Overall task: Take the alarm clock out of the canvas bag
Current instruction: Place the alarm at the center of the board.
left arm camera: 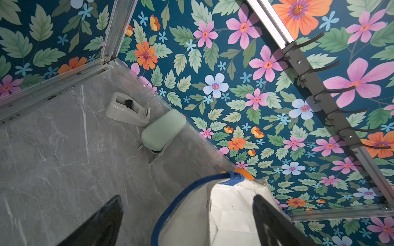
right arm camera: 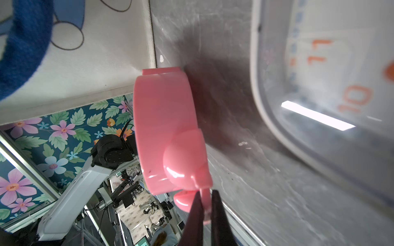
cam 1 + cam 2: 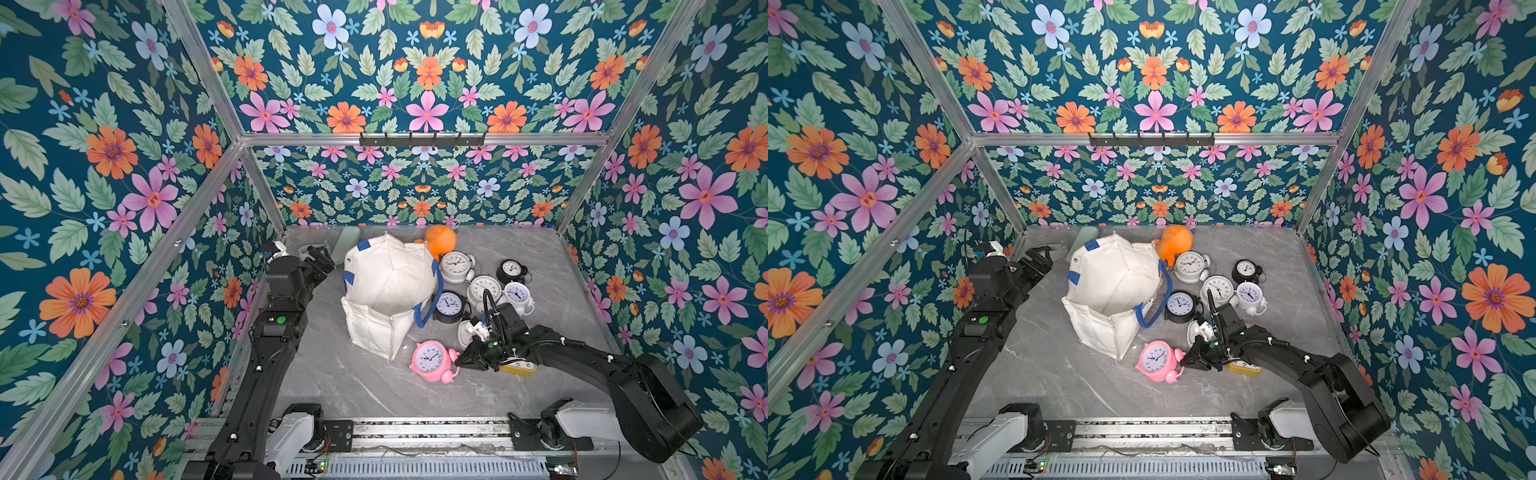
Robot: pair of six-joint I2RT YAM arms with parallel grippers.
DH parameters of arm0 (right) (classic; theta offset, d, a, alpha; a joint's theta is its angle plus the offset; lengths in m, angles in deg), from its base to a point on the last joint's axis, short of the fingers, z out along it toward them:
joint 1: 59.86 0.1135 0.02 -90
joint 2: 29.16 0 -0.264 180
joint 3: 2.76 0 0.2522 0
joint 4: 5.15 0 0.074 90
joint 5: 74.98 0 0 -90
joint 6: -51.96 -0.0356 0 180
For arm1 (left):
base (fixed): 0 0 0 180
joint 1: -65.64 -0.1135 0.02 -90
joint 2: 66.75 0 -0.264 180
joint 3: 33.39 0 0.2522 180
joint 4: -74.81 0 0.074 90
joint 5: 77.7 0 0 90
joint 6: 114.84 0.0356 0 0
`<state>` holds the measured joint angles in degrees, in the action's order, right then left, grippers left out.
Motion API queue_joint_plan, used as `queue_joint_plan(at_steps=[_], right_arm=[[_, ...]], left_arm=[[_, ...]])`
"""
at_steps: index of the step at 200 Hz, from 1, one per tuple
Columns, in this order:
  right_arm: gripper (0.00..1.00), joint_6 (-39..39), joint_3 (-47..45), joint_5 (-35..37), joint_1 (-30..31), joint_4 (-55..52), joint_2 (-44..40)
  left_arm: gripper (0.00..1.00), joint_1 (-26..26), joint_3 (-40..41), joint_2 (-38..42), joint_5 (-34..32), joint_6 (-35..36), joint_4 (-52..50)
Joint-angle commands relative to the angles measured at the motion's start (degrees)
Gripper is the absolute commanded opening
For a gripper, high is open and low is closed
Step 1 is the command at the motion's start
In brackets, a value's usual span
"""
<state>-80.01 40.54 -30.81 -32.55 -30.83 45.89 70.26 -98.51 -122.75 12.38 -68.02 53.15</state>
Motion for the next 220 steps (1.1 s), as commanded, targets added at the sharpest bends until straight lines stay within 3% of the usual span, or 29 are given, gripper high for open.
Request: queue_joint_plan(at_steps=[1,108,220], right_arm=[[0.01,-1.1,-0.7,3.0,0.0,2.6,0.6],[0.05,0.5,-1.6,11.7,-0.1,1.3,4.0],[0.25,1.4,0.4,17.6,-0.9,-5.0,1.5]], left_arm=[[0.95,-0.1,-0.1,0.1,0.4,0.0,-0.5],[0.95,0.0,0.3,0.9,0.2,0.1,-1.0],[0.95,-0.1,-0.1,1.0,0.8,-1.1,-1.3]])
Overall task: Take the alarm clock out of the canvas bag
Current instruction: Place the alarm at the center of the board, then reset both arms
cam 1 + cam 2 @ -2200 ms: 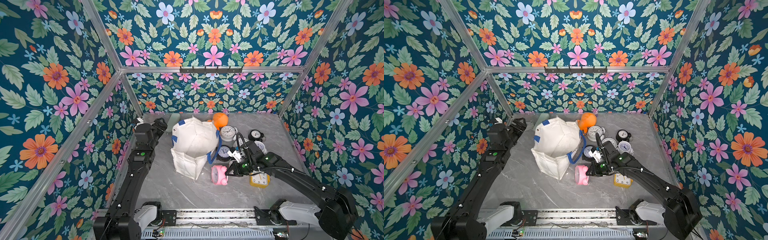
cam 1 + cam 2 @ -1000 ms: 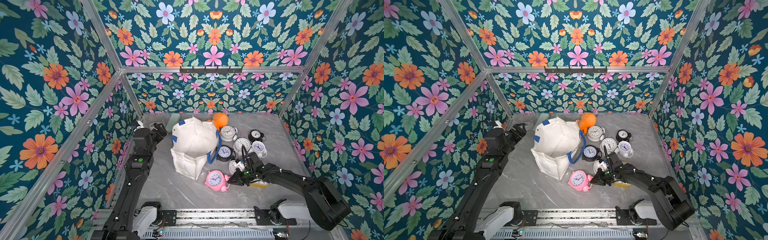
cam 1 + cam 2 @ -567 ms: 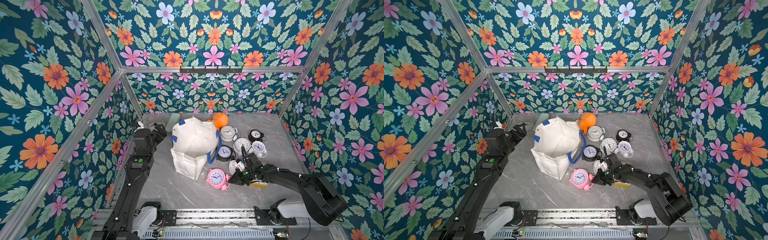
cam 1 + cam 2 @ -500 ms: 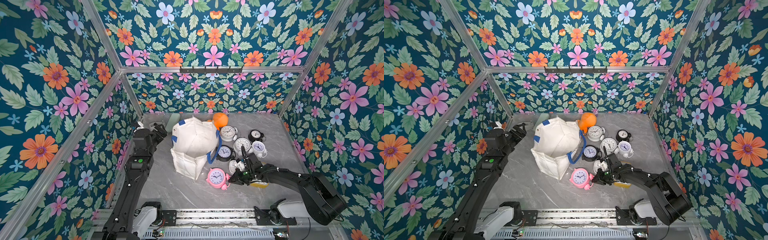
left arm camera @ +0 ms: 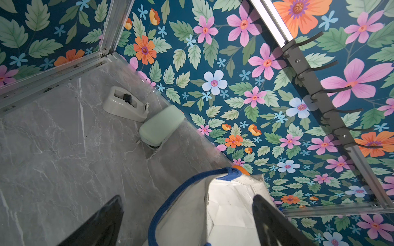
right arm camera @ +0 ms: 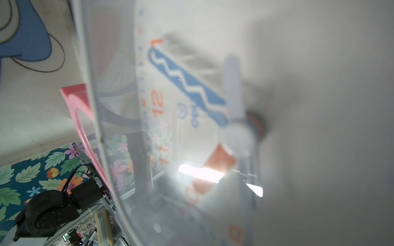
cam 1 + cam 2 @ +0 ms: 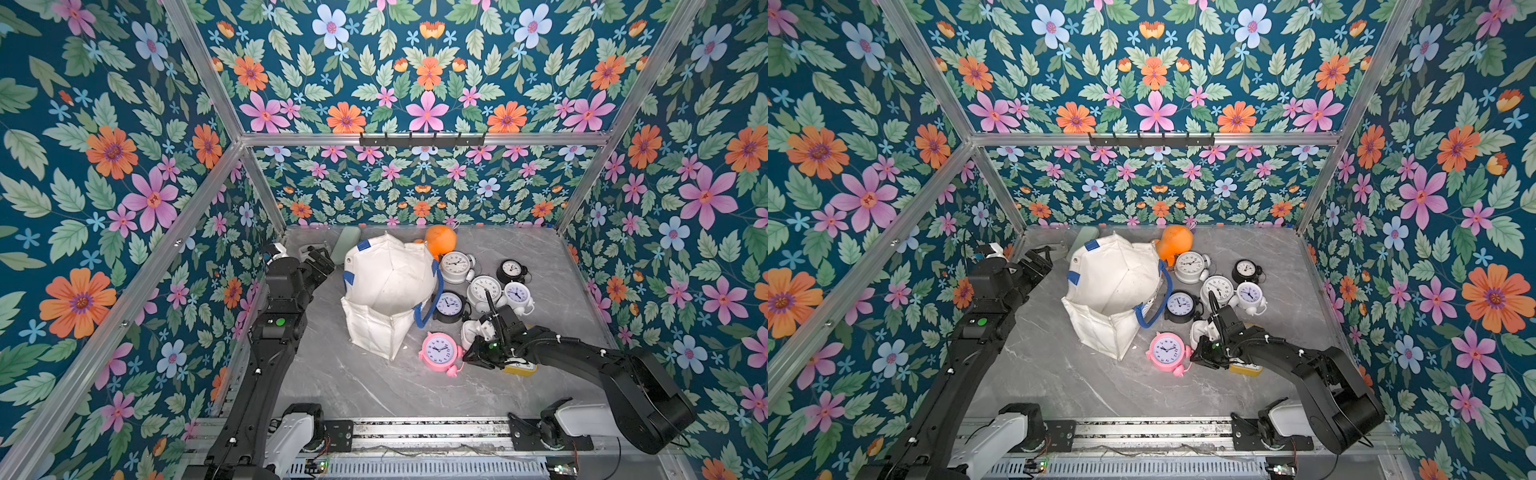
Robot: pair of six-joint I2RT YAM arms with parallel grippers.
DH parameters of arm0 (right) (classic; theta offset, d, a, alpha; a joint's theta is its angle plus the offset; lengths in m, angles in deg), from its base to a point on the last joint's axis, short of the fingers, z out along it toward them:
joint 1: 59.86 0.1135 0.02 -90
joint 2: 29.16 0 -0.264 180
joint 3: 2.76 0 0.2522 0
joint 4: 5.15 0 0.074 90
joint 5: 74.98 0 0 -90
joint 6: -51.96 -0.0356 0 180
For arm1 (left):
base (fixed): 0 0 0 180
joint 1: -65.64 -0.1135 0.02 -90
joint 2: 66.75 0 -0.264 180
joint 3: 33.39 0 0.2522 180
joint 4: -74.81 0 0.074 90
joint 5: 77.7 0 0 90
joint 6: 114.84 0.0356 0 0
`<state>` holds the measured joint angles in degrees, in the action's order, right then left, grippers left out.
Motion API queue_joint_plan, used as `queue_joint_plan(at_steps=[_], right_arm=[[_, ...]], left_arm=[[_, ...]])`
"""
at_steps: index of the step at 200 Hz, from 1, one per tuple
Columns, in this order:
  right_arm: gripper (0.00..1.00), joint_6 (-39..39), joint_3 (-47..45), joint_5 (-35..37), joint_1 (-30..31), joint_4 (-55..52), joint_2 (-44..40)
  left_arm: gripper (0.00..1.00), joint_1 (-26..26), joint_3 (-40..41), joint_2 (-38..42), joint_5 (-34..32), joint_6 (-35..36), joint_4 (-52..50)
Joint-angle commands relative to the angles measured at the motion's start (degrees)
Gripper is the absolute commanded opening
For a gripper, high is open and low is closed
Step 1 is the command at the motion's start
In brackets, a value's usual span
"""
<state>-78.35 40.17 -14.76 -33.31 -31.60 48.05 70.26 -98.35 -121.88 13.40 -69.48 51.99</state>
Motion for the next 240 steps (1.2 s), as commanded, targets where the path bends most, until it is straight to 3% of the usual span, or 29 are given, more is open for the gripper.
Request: queue_joint_plan(at_steps=[1,77,114,140,174,202,223,240], right_arm=[[0.25,-0.2,0.8,1.5,-0.2,-4.3,-0.7],[0.35,4.9,8.2,7.4,-0.2,-16.4,-14.7],[0.45,10.3,12.2,16.0,-0.2,-16.3,-24.2],[0.57,15.8,13.3,24.1,-0.3,-10.6,-27.8],[0.77,22.2,11.6,40.3,-1.8,0.9,-26.7],[0.90,20.0,9.3,39.6,-12.4,10.8,-22.5],[0.99,19.1,5.6,40.2,-18.6,20.8,-19.2],[0.99,19.2,3.4,44.0,-21.0,25.2,-16.7]], left_arm=[[0.95,-0.1,-0.2,0.1,-0.2,0.3,-0.1],[0.97,-0.1,0.4,0.6,-1.9,3.4,1.1],[1.00,-0.1,4.7,3.9,-2.8,11.2,9.5],[1.00,-0.1,10.2,6.5,-8.2,17.7,17.2],[1.00,-0.1,15.8,6.0,-21.5,26.0,24.3],[0.99,-0.1,23.1,3.9,-33.8,30.1,35.7],[0.99,-0.2,29.2,1.1,-37.3,35.3,46.3],[1.00,-0.4,32.7,-1.6,-38.8,38.2,52.0]])
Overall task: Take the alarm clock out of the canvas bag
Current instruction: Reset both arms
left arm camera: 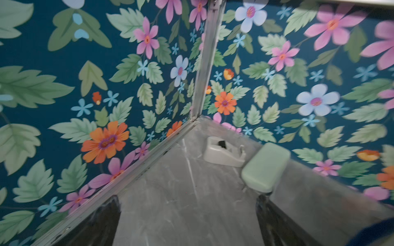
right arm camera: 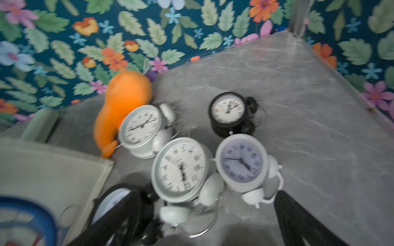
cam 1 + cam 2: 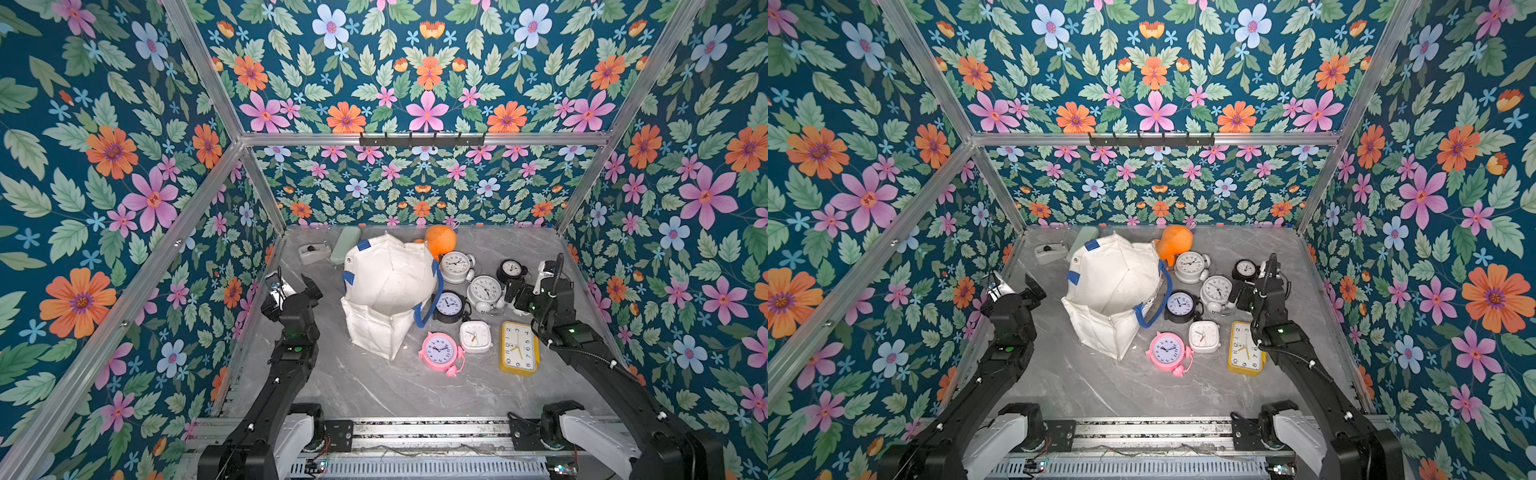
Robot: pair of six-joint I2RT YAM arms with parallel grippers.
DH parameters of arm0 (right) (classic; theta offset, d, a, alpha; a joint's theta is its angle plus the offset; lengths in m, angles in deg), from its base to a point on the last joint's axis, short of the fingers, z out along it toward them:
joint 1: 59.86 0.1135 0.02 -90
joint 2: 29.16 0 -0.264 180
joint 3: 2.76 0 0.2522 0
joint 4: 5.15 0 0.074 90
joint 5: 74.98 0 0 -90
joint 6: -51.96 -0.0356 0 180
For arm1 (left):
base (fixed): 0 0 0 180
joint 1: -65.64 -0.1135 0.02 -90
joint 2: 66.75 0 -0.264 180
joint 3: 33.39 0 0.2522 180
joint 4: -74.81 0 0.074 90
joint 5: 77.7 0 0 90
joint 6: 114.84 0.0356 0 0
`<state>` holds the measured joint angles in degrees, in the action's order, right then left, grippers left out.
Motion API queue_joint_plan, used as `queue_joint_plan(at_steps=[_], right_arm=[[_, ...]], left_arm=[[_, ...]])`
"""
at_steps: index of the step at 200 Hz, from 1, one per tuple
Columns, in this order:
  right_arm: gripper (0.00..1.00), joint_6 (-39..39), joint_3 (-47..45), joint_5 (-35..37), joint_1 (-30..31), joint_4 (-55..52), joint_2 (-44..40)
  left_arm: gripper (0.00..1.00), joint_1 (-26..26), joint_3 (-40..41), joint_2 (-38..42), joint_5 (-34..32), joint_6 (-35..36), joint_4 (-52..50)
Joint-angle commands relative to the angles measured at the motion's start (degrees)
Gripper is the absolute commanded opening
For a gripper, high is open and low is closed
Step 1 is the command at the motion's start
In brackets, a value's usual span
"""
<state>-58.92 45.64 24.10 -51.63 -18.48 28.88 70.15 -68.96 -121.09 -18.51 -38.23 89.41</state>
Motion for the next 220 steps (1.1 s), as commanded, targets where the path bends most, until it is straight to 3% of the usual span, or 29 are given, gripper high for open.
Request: queue_joint_plan(at_steps=[1,23,48,100,150,220], right_arm=[[0.99,-0.2,-2.2,5.3,-2.6,12.4,2.6],[0.99,0.9,-3.4,6.7,-5.5,14.6,5.5],[0.99,8.2,-6.5,9.3,-6.0,23.3,9.4],[0.99,12.7,-6.8,9.2,-6.7,25.8,14.1],[0.99,13.7,-11.0,9.3,-6.9,31.8,13.8],[0.99,15.6,-15.0,5.8,-6.9,46.4,22.5]], left_arm=[[1.00,-0.4,3.4,-2.6,-6.9,7.0,14.8],[1.00,-1.1,7.1,-5.6,-6.4,8.4,20.0],[0.99,-2.3,9.7,-8.8,-4.8,6.9,23.3],[1.00,-8.1,13.3,-20.6,6.4,-0.5,35.1],[1.00,-9.0,12.4,-29.6,14.7,1.7,46.2],[1.00,-9.0,8.9,-30.0,24.2,5.5,40.4]])
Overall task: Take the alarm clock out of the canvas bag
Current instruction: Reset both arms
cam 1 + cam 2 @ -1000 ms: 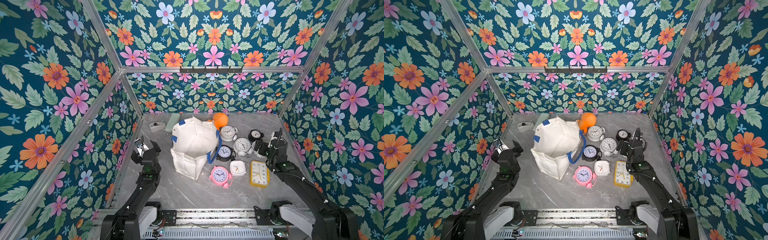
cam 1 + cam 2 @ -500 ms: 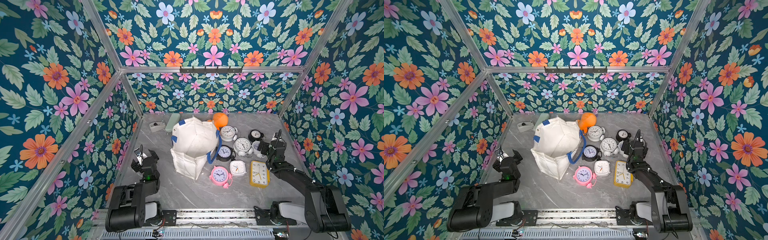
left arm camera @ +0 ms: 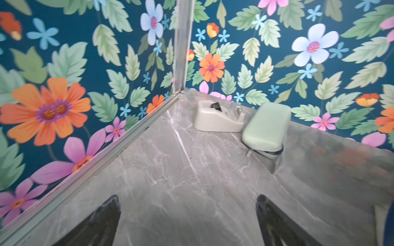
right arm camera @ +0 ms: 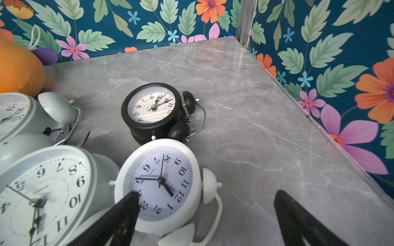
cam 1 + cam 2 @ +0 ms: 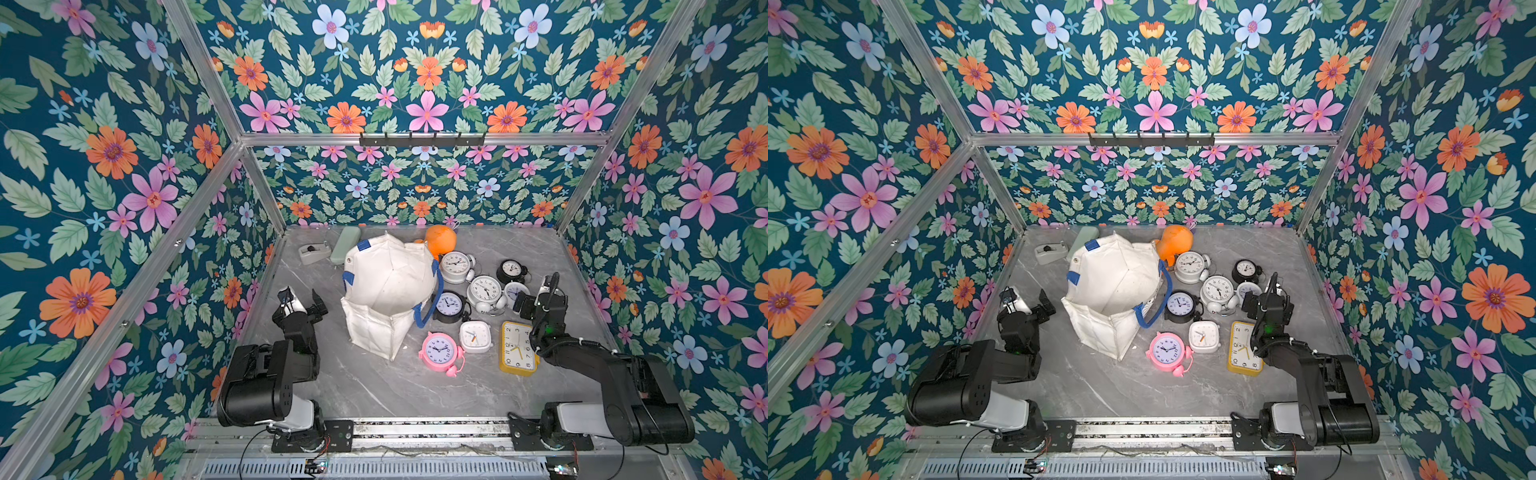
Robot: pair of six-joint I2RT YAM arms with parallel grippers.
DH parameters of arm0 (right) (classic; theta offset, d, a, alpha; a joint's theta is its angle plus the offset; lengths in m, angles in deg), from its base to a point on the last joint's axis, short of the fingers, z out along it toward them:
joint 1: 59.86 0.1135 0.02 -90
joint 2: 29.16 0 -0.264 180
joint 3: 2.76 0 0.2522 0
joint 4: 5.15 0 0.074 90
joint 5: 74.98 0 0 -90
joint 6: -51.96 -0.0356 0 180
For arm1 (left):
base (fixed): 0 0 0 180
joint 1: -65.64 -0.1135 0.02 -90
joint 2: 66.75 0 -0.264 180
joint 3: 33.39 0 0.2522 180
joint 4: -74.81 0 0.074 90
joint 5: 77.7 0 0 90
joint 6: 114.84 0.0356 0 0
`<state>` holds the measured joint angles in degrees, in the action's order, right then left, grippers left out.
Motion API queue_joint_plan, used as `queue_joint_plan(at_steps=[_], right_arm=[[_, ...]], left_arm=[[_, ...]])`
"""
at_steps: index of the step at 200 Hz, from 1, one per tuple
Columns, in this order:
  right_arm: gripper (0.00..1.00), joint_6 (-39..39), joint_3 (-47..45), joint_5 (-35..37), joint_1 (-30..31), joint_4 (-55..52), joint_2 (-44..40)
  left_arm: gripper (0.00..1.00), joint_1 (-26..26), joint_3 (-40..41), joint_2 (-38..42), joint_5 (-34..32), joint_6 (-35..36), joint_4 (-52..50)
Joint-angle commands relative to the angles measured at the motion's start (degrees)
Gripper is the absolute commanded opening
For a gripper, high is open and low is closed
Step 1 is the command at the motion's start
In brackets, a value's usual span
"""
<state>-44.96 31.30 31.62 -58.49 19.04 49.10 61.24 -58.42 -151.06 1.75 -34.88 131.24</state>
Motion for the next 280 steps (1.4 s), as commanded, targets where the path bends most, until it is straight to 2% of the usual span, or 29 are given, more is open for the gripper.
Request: queue_joint_plan(at_steps=[1,28,61,88,99,114,129,141,190,257,280], right_arm=[[0.99,1.6,-0.8,-1.8,0.0,9.2,2.4],[0.99,1.6,-1.4,-2.1,0.0,9.8,2.2],[0.99,1.6,-1.0,-2.4,0.0,9.6,2.6],[0.99,1.6,-1.0,-2.4,0.0,9.5,2.5],[0.99,1.6,-1.0,-2.4,0.0,9.5,2.6],[0.99,1.6,-0.9,-2.4,0.0,9.4,2.5],[0.99,1.6,-1.0,-2.4,0.0,9.4,2.5],[0.99,1.6,-1.0,-2.4,0.0,9.4,2.5],[0.99,1.6,-1.0,-2.4,0.0,9.5,2.5],[0.99,1.6,-1.0,-2.4,0.0,9.5,2.5],[0.99,1.6,-1.0,-2.4,0.0,9.5,2.6]], left_arm=[[1.00,-0.1,-1.6,-0.1,3.9,2.2,-1.4],[1.00,-0.1,-0.8,-0.1,4.9,2.3,0.3],[1.00,0.0,-0.4,-1.4,9.9,4.3,2.7],[1.00,0.0,0.8,-5.6,11.8,5.0,8.5],[1.00,0.0,0.9,-9.1,11.5,4.8,14.6],[1.00,0.5,-0.7,-6.5,9.8,5.0,6.3],[1.00,1.7,-2.4,-8.0,8.3,6.2,6.2],[1.00,1.9,-3.2,-7.2,9.4,6.5,3.0],[1.00,2.6,-4.7,-7.6,11.6,8.6,0.7],[1.00,2.7,-4.4,-7.7,11.7,8.6,1.2],[1.00,2.6,0.2,-7.0,11.9,8.6,9.5]])
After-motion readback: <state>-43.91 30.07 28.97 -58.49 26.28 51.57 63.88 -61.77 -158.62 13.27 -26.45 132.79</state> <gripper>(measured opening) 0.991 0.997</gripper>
